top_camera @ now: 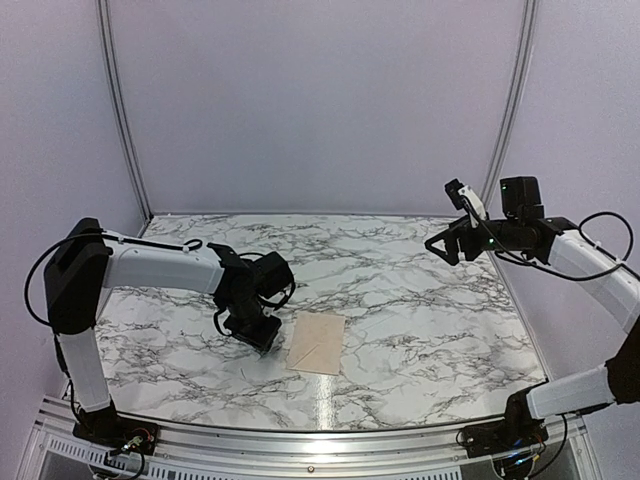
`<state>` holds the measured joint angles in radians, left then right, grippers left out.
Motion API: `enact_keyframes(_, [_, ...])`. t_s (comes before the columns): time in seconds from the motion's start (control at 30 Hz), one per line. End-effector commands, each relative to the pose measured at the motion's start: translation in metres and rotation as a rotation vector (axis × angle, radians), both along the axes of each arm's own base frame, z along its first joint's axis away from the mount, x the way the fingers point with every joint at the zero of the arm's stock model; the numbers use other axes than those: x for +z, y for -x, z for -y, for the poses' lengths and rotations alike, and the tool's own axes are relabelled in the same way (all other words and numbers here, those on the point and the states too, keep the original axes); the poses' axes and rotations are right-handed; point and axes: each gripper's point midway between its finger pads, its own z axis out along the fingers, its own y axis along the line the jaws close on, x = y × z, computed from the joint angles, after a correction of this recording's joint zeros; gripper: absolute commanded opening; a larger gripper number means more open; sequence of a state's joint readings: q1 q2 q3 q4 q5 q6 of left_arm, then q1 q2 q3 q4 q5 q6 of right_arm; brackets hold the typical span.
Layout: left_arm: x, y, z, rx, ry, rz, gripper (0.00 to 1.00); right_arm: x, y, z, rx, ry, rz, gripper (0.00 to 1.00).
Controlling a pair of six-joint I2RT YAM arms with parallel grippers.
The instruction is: Place the letter into the envelope and seal it
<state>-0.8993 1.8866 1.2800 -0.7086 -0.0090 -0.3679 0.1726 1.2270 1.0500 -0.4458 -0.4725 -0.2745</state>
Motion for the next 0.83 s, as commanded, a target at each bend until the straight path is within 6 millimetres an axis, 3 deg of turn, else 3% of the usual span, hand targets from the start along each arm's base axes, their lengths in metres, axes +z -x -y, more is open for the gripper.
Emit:
enact_keyframes(0.0, [-0.008, 0.001, -0.005, -0.008, -0.041, -0.023, 0.35, 0.003, 0.0, -0.002, 0.015, -0.019, -0.008, 0.99])
enact_keyframes(0.33, [-0.005, -0.002, -0.003, -0.015, -0.039, -0.009, 0.39, 0.002, 0.002, -0.003, 0.023, -0.023, -0.01, 0.98])
enact_keyframes(0.37, [-0.003, -0.002, -0.002, -0.019, -0.032, -0.006, 0.4, 0.002, 0.002, -0.003, 0.025, -0.023, -0.01, 0.99])
enact_keyframes(0.43, [0.004, -0.004, 0.002, -0.026, -0.013, 0.002, 0.56, 0.003, -0.001, 0.0, 0.005, -0.016, -0.004, 0.99])
enact_keyframes(0.47, [0.011, -0.006, 0.005, -0.033, 0.005, 0.012, 0.65, 0.005, -0.003, 0.002, -0.008, -0.011, 0.0, 0.98])
enact_keyframes(0.5, [0.02, -0.008, 0.008, -0.035, 0.02, 0.028, 0.87, 0.009, -0.006, 0.003, -0.016, -0.008, 0.006, 0.99])
enact_keyframes(0.53, [0.034, -0.012, 0.01, -0.034, 0.037, 0.054, 0.97, 0.019, -0.01, 0.004, -0.028, -0.007, 0.024, 0.99])
enact_keyframes(0.67, [0.095, -0.037, 0.01, -0.017, 0.094, 0.23, 0.99, 0.044, -0.026, 0.014, -0.115, 0.008, 0.047, 0.98])
enact_keyframes(0.8, [0.155, -0.073, -0.013, 0.107, 0.111, 0.443, 0.99, 0.066, -0.034, 0.021, -0.167, 0.004, 0.096, 0.99])
